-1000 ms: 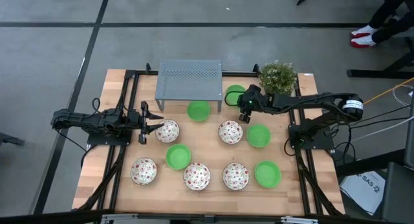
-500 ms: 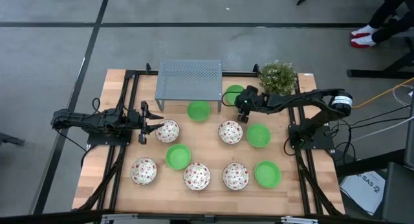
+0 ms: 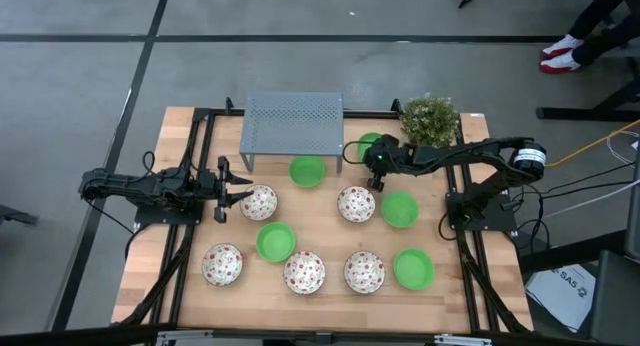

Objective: Pick & Place Mini bowls
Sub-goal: Put the green bowl on the shelf

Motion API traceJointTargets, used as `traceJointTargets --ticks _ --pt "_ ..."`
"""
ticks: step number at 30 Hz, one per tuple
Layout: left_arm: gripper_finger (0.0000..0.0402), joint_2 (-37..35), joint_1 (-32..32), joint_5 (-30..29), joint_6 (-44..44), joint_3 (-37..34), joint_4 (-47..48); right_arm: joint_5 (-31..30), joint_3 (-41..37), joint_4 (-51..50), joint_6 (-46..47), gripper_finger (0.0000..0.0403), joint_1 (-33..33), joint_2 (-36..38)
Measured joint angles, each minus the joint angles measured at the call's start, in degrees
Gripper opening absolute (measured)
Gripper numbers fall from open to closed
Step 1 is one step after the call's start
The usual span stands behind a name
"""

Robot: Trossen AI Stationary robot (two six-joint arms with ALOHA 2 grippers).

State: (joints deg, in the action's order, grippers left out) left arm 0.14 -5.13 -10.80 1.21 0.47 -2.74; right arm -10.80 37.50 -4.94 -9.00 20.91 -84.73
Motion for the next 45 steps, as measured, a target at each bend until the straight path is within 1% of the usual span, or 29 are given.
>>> traceJointTargets --ticks 6,14,20,23,27,32,39,45 --pt "0.0143 0.0 0.0 0.0 0.0 0.0 0.0 1.0 0.3 -1.8 0.4 0.0007 0.0 2.7" --pt "0.0143 0.0 0.0 0.0 0.0 0.0 0.0 0.5 5.3 -3.8 -0.3 0.0004 0.0 5.6" --pt "0.0143 0.0 0.0 0.0 0.0 0.0 0.0 0.0 10.3 -4.5 -1.2 0.0004 0.0 5.8" --pt "0.0143 0.0 0.0 0.0 0.0 0.0 0.0 -0.2 13.3 -4.4 -3.8 0.0004 0.0 5.9" --pt "0.0143 0.0 0.0 0.0 0.0 0.0 0.0 -2.6 17.9 -4.3 -6.8 0.0004 0.0 5.9" --pt "0.0143 0.0 0.0 0.0 0.0 0.0 0.0 -2.4 23.9 -4.4 -11.1 0.0003 0.0 5.9" --pt "0.0143 0.0 0.0 0.0 0.0 0.0 0.0 5.5 31.4 -4.3 -17.5 0.0003 0.0 5.9" --pt "0.0143 0.0 0.0 0.0 0.0 0.0 0.0 10.0 34.5 -4.3 -21.2 0.0003 0.0 5.9"
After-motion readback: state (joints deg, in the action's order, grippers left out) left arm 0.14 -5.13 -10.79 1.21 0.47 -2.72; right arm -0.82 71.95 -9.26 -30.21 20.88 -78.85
